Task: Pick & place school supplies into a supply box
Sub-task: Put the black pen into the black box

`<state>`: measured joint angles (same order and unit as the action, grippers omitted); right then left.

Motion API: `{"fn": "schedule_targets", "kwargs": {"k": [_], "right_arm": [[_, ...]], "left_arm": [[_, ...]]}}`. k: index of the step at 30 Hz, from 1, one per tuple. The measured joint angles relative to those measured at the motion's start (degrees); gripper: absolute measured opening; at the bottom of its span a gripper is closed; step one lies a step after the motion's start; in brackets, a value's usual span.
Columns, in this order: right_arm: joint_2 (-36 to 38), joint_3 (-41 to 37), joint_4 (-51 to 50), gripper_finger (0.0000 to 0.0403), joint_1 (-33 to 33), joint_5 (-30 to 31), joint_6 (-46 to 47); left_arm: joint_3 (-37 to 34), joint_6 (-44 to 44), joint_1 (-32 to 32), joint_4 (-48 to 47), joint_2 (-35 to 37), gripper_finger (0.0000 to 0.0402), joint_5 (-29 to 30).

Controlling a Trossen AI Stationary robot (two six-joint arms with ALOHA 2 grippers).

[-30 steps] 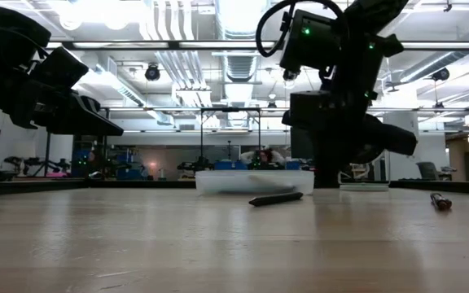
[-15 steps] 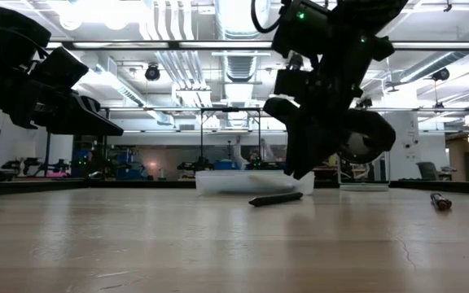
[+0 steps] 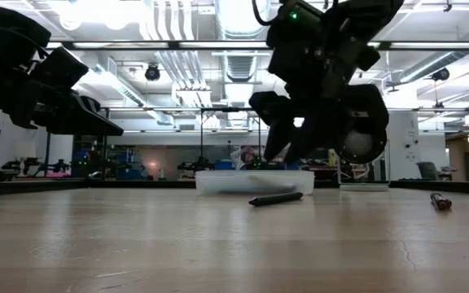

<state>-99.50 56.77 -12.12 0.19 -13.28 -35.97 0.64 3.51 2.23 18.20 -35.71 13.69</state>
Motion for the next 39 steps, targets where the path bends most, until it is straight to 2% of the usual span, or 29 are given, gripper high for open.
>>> {"fn": "schedule_targets", "kwargs": {"k": [5, 13, 21, 24, 31, 39], "right_arm": [[-1.5, -0.1, 0.8, 0.0148, -1.8, -0.9, 0.5], [-10.2, 2.3, 2.3, 0.0132, -3.6, -2.7, -2.0], [-15.3, 8.5, -5.8, 0.0110, -3.7, -3.2, -1.7], [-16.1, 9.4, -7.2, 0.0092, -3.7, -3.2, -1.6], [-16.0, 9.6, -8.8, 0.0021, -3.6, -2.8, -2.0], [-15.4, 10.3, -10.2, 0.0018, -3.0, -2.0, -1.7]], "left_arm": [[0.0, 0.0, 0.0, 0.0, 0.0, 0.0052, 0.0], [0.0, 0.0, 0.0, 0.0, -0.1, 0.0052, 0.0], [0.0, 0.0, 0.0, 0.0, -0.4, 0.0052, 0.0], [0.0, 0.0, 0.0, 0.0, -0.4, 0.0052, 0.0], [0.0, 0.0, 0.0, 0.0, -0.4, 0.0052, 0.0], [0.0, 0.0, 0.0, 0.0, -0.4, 0.0052, 0.0]]}}
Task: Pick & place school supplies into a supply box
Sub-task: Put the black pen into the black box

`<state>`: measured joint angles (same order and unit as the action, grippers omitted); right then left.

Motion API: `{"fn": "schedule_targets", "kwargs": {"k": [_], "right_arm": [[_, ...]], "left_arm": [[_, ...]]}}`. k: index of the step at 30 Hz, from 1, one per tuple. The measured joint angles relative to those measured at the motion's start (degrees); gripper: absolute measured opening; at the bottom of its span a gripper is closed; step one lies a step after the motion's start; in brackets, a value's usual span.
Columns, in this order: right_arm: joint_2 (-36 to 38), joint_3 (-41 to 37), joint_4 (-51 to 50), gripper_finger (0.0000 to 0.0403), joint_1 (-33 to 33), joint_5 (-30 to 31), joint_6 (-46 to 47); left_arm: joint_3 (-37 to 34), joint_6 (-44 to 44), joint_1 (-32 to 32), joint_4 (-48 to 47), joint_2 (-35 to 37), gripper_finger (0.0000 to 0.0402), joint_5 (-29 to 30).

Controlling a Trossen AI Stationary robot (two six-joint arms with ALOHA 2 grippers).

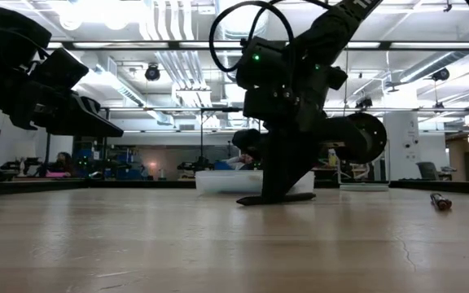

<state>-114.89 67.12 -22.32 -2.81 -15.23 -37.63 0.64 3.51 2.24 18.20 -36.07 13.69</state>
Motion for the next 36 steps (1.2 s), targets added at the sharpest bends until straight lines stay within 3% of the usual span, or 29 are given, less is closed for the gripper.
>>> {"fn": "schedule_targets", "kwargs": {"k": [7, 15, 23, 36], "right_arm": [[4.1, 0.4, -3.4, 0.0016, 4.4, 8.0, 1.5], [8.5, 0.0, -3.2, 0.0015, 8.9, 25.6, 3.2], [8.6, 0.0, 0.0, 0.0015, 9.3, 40.9, 5.7], [8.5, -0.1, 11.2, 0.0015, 9.3, 54.3, 8.3]], "left_arm": [[0.0, 0.0, 0.0, 0.0, 0.0, 0.0052, 0.0], [0.0, 0.0, 0.0, 0.0, 0.0, 0.0052, 0.0], [0.0, 0.0, 0.0, 0.0, 0.0, 0.0052, 0.0], [0.0, 0.0, 0.0, 0.0, 0.0, 0.0052, 0.0]]}}
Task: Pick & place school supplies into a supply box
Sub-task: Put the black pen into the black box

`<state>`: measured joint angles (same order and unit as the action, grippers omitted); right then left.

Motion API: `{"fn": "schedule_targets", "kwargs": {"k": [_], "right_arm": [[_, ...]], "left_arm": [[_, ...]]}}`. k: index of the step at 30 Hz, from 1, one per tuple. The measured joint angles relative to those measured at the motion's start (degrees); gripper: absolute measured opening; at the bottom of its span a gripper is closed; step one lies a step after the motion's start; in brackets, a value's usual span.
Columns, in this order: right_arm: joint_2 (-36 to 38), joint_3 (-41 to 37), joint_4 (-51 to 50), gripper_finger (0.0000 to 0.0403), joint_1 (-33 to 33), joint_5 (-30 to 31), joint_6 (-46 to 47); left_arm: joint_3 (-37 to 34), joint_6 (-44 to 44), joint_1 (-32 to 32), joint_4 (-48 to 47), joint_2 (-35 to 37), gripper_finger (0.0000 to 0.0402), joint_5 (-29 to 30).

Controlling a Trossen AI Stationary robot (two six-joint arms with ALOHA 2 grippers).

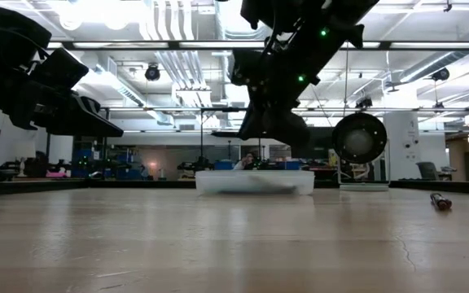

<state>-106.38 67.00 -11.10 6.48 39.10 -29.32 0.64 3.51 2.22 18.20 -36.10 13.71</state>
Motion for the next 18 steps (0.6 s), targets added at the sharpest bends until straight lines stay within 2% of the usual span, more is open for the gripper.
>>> {"fn": "schedule_targets", "kwargs": {"k": [3, 9, 18], "right_arm": [[-0.1, 0.0, 1.4, 0.0015, -0.5, 2.9, 0.3], [-0.1, 0.0, 5.8, 0.0017, -3.9, 1.8, 0.1], [0.0, -1.5, 6.0, 0.0018, -7.3, 0.9, -0.6]], "left_arm": [[0.0, 0.0, 0.0, 0.0, 0.0, 0.0052, 0.0], [0.0, 0.0, 0.0, 0.0, 0.0, 0.0052, 0.0], [0.0, 0.0, 0.0, 0.0, 0.0, 0.0052, 0.0]]}}
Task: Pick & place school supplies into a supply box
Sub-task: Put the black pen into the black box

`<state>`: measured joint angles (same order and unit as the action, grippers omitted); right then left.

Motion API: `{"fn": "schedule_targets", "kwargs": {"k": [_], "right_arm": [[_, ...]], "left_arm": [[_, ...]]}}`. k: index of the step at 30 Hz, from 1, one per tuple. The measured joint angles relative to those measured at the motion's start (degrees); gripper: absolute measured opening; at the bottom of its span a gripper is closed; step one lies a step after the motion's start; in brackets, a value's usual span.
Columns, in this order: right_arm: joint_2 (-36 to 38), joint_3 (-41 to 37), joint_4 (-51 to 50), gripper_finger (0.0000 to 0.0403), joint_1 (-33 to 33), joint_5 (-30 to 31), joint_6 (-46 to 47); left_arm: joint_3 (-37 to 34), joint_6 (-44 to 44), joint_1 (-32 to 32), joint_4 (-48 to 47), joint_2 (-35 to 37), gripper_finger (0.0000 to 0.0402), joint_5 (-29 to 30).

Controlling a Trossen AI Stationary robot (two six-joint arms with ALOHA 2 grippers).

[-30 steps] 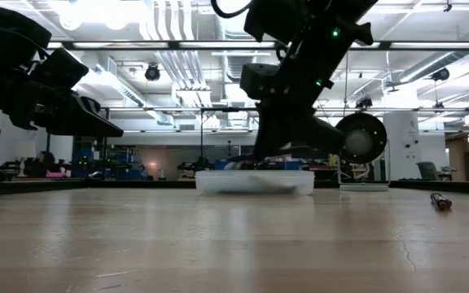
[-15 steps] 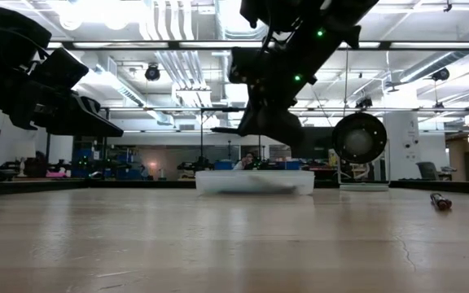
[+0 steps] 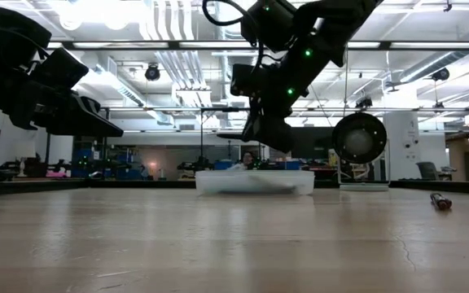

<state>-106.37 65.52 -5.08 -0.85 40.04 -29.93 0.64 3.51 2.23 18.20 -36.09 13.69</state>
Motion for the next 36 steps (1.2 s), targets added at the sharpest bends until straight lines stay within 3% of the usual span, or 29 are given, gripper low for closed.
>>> {"fn": "schedule_targets", "kwargs": {"k": [12, 21, 36], "right_arm": [[0.2, -6.6, 14.9, 0.0018, -0.6, -3.0, -6.3], [0.2, -7.1, 14.6, 0.0018, -2.1, -3.0, -4.7], [0.2, -7.2, 12.0, 0.0053, -3.7, -2.5, -1.2]], "left_arm": [[0.0, 0.0, 0.0, 0.0, 0.0, 0.0052, 0.0], [0.0, 0.0, 0.0, 0.0, 0.0, 0.0052, 0.0], [0.0, 0.0, 0.0, 0.0, 0.0, 0.0052, 0.0]]}}
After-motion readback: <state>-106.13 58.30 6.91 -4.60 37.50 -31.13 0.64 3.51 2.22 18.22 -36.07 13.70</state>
